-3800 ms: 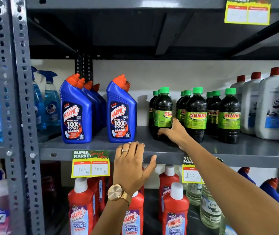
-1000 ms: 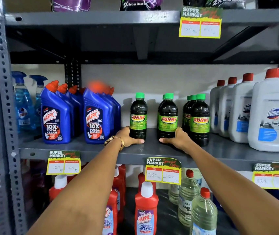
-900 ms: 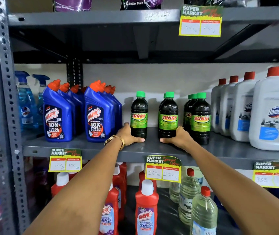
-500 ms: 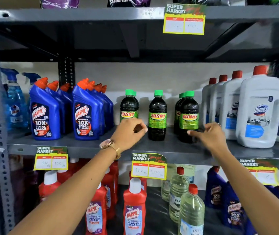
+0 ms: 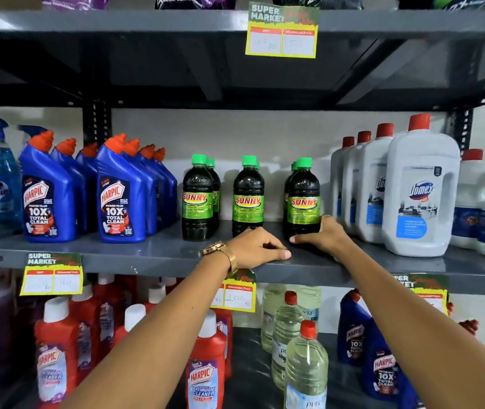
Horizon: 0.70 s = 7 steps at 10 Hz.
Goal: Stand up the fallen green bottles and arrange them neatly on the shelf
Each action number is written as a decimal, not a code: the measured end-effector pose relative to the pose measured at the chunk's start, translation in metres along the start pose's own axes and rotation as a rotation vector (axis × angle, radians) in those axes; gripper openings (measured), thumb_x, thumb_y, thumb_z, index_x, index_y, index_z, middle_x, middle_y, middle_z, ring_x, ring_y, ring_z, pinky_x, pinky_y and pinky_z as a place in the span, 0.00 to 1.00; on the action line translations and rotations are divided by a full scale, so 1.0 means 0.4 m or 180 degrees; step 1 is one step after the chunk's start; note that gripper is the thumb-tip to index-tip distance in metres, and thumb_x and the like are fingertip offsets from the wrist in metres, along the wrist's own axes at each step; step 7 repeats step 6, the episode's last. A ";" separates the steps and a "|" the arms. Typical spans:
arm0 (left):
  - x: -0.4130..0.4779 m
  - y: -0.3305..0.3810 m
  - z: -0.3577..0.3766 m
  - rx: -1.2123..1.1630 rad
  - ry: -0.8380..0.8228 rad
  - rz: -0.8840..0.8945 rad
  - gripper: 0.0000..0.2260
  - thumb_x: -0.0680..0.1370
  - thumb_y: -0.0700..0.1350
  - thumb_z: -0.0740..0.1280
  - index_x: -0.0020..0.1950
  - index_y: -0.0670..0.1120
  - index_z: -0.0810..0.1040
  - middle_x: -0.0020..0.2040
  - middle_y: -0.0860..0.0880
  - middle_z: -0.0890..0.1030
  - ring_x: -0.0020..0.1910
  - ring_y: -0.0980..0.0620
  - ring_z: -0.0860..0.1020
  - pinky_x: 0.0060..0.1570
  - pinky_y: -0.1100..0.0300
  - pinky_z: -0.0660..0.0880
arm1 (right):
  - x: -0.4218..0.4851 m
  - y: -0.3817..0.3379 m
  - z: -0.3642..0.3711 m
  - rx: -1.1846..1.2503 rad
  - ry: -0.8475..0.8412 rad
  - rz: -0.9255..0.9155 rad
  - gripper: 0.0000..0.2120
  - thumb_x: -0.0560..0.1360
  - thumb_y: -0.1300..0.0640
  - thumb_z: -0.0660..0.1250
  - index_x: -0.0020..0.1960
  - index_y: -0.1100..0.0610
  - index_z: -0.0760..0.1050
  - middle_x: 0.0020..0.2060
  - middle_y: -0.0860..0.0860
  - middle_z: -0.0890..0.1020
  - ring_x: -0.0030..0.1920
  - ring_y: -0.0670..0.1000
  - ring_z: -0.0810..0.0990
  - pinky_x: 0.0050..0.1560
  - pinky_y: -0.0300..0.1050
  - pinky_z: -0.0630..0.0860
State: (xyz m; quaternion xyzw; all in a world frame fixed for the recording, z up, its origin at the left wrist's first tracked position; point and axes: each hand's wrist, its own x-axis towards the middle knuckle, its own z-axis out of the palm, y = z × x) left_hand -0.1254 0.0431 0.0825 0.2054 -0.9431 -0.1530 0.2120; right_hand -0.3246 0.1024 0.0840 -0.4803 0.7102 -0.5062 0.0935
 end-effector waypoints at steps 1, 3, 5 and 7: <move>0.003 0.001 0.003 -0.0090 0.0020 -0.0002 0.14 0.77 0.55 0.66 0.57 0.49 0.84 0.55 0.50 0.84 0.56 0.55 0.79 0.64 0.57 0.66 | 0.010 0.009 -0.006 0.0064 -0.0150 -0.0124 0.32 0.58 0.54 0.83 0.59 0.58 0.78 0.52 0.55 0.84 0.55 0.55 0.81 0.55 0.44 0.74; -0.003 0.001 0.000 -0.0303 0.0059 -0.0098 0.12 0.75 0.55 0.69 0.54 0.51 0.84 0.54 0.53 0.84 0.55 0.57 0.79 0.61 0.59 0.72 | -0.008 -0.006 -0.004 0.0131 -0.0194 -0.0049 0.32 0.57 0.52 0.83 0.58 0.57 0.79 0.51 0.55 0.85 0.55 0.55 0.81 0.58 0.46 0.75; -0.023 0.027 -0.014 0.0254 -0.0041 0.0070 0.15 0.78 0.54 0.65 0.58 0.47 0.82 0.51 0.48 0.84 0.46 0.54 0.78 0.47 0.62 0.69 | -0.112 -0.042 -0.048 0.0732 0.0089 0.0210 0.49 0.57 0.48 0.83 0.69 0.66 0.66 0.66 0.58 0.76 0.63 0.56 0.75 0.60 0.50 0.74; -0.057 0.018 -0.061 0.1755 0.0861 0.0822 0.17 0.79 0.52 0.63 0.66 0.46 0.76 0.72 0.47 0.71 0.67 0.49 0.72 0.63 0.51 0.72 | -0.290 -0.105 -0.147 0.1317 0.0583 -0.0625 0.34 0.66 0.52 0.77 0.69 0.59 0.71 0.68 0.55 0.76 0.65 0.55 0.76 0.64 0.53 0.75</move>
